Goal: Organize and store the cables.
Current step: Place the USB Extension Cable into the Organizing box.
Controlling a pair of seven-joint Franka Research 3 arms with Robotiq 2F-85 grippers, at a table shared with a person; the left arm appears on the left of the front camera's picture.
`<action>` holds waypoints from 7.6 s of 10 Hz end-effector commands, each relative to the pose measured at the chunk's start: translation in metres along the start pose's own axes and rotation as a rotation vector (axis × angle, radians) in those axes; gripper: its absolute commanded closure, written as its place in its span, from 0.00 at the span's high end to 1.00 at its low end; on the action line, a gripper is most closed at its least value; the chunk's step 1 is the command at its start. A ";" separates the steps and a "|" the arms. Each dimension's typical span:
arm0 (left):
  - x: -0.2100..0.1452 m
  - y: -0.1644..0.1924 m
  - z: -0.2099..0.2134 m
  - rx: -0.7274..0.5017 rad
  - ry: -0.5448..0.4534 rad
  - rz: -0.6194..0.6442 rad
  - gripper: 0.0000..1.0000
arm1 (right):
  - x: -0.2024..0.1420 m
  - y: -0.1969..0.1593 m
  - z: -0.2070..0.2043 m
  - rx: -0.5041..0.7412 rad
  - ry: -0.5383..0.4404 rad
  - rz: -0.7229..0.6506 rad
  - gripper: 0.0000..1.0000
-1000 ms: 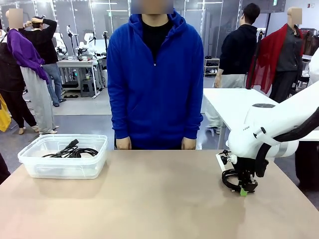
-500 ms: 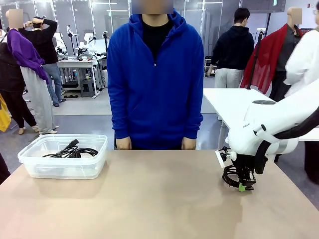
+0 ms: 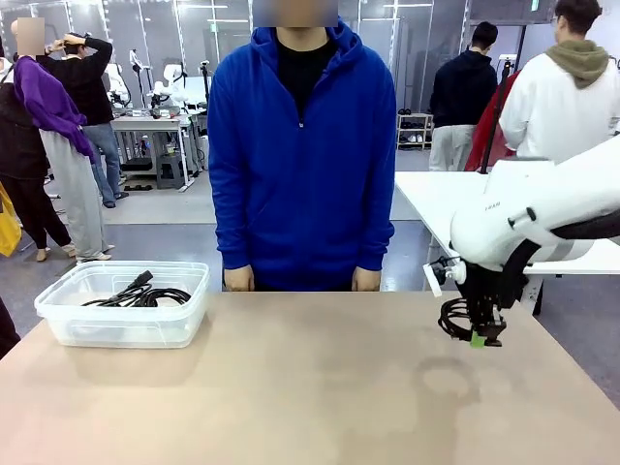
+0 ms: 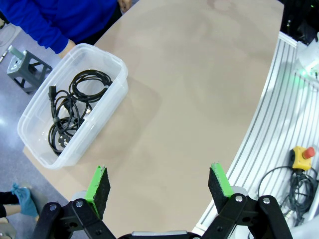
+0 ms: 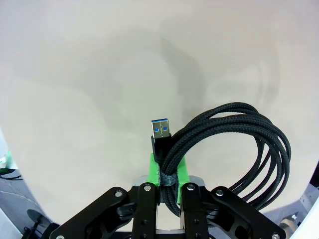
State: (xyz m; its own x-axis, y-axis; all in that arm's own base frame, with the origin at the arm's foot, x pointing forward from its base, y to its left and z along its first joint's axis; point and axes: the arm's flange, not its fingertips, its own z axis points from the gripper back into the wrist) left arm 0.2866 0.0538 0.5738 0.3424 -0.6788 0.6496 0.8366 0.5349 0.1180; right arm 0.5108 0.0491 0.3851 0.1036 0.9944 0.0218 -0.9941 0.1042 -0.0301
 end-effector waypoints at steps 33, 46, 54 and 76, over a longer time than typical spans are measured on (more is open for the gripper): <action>0.002 -0.002 0.001 0.001 -0.003 0.004 1.00 | 0.335 0.070 -0.057 0.109 0.062 0.149 0.04; 0.002 -0.002 0.001 0.001 -0.003 0.004 1.00 | 0.320 0.067 -0.060 0.134 0.027 0.140 1.00; 0.002 -0.002 0.001 0.001 -0.003 0.004 1.00 | 0.287 0.074 -0.011 0.059 -0.106 0.140 1.00; 0.015 -0.002 -0.013 -0.026 0.033 -0.034 1.00 | -0.035 0.093 0.123 -0.161 -0.375 -0.401 1.00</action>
State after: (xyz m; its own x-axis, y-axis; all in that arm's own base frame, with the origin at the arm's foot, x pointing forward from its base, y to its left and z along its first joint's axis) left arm 0.2891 0.0467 0.5724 0.3378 -0.6925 0.6374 0.8450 0.5215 0.1186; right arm 0.4205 0.0309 0.5104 0.4277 0.8133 0.3946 -0.8649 0.4951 -0.0830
